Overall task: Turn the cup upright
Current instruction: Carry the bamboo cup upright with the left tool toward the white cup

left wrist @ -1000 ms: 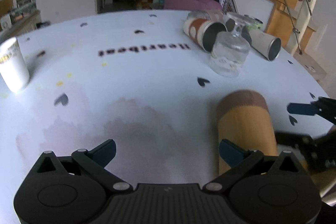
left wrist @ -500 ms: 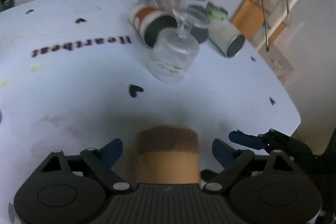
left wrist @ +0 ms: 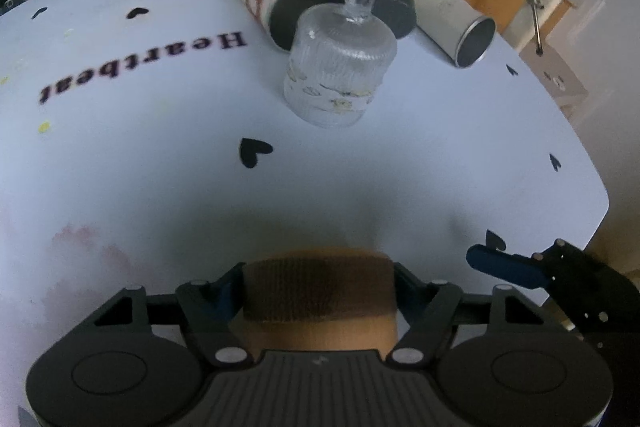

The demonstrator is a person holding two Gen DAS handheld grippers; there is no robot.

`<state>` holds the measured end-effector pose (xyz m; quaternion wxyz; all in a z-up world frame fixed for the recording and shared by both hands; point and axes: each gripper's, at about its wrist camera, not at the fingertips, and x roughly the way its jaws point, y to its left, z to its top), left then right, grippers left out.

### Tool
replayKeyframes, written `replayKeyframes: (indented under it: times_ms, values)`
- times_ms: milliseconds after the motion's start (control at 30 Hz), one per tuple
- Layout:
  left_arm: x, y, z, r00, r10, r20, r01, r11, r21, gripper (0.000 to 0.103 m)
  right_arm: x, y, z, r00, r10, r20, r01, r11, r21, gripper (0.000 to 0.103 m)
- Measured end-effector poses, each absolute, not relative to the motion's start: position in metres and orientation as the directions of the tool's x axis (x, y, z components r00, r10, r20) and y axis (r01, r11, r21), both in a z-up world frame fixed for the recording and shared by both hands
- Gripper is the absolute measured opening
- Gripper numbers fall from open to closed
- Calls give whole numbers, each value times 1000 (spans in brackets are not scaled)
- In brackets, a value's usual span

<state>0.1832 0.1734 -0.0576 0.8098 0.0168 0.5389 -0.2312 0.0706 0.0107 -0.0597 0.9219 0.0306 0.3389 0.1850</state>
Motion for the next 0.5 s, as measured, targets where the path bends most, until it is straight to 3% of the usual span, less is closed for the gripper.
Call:
replayKeyframes:
  times_ms: [267, 500]
  values:
    - [166, 219, -19, 450, -353, -820, 356, 914, -198, 74, 69, 13, -54, 713, 368, -597, -328, 927, 179, 80]
    - [160, 273, 14, 607, -250, -754, 252, 961, -116, 74, 68, 18, -52, 715, 375, -590, -343, 924, 171, 80]
